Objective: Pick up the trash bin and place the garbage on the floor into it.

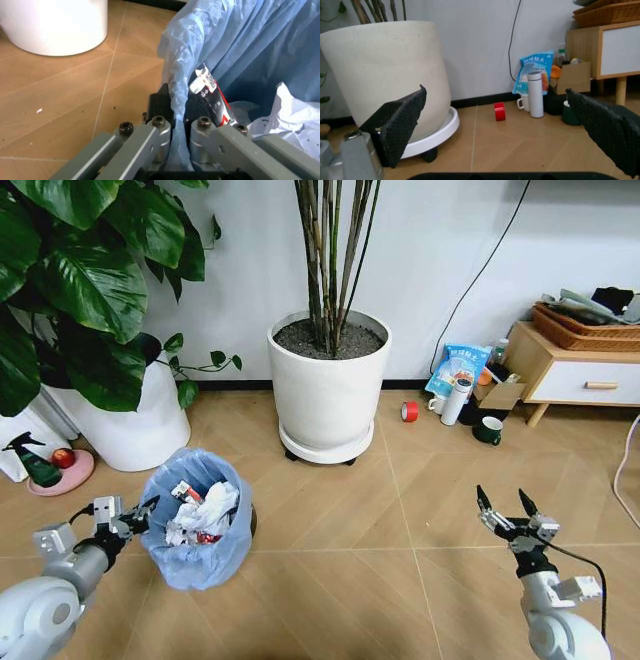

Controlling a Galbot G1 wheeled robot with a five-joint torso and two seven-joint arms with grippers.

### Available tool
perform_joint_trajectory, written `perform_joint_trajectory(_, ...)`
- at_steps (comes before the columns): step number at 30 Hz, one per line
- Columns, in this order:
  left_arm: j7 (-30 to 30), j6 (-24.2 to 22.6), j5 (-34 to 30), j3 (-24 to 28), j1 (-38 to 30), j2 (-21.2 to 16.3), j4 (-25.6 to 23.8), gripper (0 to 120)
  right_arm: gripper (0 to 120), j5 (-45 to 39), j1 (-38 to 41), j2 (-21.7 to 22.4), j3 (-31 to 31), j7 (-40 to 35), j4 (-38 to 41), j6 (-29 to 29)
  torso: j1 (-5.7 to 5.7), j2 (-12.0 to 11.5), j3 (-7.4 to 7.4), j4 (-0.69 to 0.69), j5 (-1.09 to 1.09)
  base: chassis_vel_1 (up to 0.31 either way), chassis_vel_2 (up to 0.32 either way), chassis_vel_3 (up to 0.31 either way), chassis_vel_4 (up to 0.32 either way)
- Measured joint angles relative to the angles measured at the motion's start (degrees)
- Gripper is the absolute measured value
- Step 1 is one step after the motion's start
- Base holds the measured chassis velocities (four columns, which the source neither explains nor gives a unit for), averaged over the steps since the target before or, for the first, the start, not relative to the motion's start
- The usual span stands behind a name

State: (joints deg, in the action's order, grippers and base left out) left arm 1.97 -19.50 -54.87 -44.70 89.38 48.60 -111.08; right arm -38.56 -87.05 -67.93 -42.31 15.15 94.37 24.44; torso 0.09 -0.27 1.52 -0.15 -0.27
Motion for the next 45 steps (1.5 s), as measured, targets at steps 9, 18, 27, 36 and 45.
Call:
perform_joint_trajectory(9, -0.2, 0.1, -1.1, -0.3, -0.7, -1.1, 0.6, 0, 100, 0.0, 0.5, 0.0, 1.0, 0.5, -1.3, 0.0, 0.0, 0.0, 0.0, 0.03, 0.0, 0.088, -0.074, -0.072, 0.076)
perform_joint_trajectory(18, 0.0, 0.0, -2.6, -0.2, -2.2, -3.6, 1.5, 0, 100, 0.2, 1.0, -0.4, 1.9, 0.7, -1.8, 0.2, 0.01, 0.0, 0.01, -0.01, 0.0, 0.079, -0.024, -0.09, 0.028)
perform_joint_trajectory(27, 0.2, -0.1, -3.2, 0.8, -3.7, -4.6, 3.1, 0, 100, 0.1, 1.4, 0.0, 2.6, 0.7, -2.3, 0.3, 0.0, 0.0, 0.01, 0.02, 0.0, 0.205, -0.025, -0.185, 0.031)
perform_joint_trajectory(36, 0.5, -0.2, -4.1, 1.6, -5.0, -5.7, 4.2, 0, 100, -0.1, 1.6, -0.1, 3.2, 0.7, -2.6, 0.2, 0.01, 0.0, 0.01, 0.0, 0.0, 0.182, -0.059, -0.182, 0.05)
perform_joint_trajectory(45, 0.5, -0.2, -4.5, 1.6, -5.3, -6.0, 5.1, 0, 100, -0.5, 2.1, 0.3, 4.0, 0.7, -3.0, 0.0, 0.0, 0.0, 0.0, 0.02, 0.0, 0.265, -0.12, -0.262, 0.106)
